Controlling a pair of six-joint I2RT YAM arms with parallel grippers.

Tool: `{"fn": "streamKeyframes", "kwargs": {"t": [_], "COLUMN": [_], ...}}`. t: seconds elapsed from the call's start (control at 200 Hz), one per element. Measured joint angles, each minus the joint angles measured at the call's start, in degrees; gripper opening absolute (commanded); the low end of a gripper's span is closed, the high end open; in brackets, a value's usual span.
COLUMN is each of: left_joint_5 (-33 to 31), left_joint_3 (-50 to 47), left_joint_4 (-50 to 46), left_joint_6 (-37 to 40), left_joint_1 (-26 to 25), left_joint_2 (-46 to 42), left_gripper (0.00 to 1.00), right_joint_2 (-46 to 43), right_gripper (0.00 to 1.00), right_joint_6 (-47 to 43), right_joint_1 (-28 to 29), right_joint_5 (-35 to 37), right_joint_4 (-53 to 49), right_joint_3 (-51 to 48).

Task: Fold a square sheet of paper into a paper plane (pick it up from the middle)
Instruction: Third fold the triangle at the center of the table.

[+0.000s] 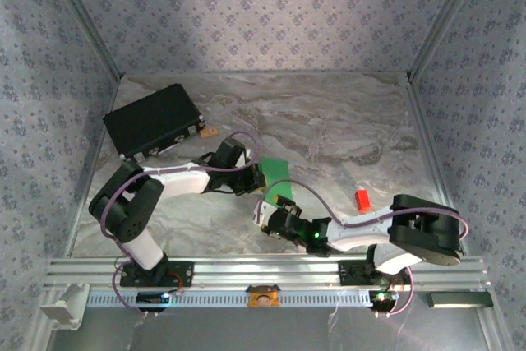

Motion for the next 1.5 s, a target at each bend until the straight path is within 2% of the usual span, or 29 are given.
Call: {"fn": "streamKeyframes", "kwargs": {"t": [0.24,0.605,0.944,1.324,1.499], "left_joint_5": [0.0,0.0,0.0,0.0,0.0], "left_joint_3": [0.0,0.0,0.0,0.0,0.0], "left_joint_4": [0.0,0.0,0.0,0.0,0.1], "left_joint_6": [0.0,0.0,0.0,0.0,0.0], "left_joint_1": [0.0,0.0,0.0,0.0,0.0], "left_joint_2": [0.0,0.0,0.0,0.0,0.0], "left_gripper": [0.03,0.03,0.03,0.03,0.03], "right_joint_2": [-0.2,-2.2,-2.8,-2.9,-2.9], "right_gripper": [0.46,0.33,0.29,0.30,0.26], "right_joint_6": [0.0,1.5,2.5,3.5,4.0], "right_joint_1": [0.4,0.4,0.3,-0.3,-0.4], "right_joint_5": [3.7,3.7,2.2,1.2,1.1], "right_joint_4": [2.2,2.2,2.6,3.0,3.9], "right_joint_3": [-1.1,-2.3,-2.9,-2.9,-3.0]}}
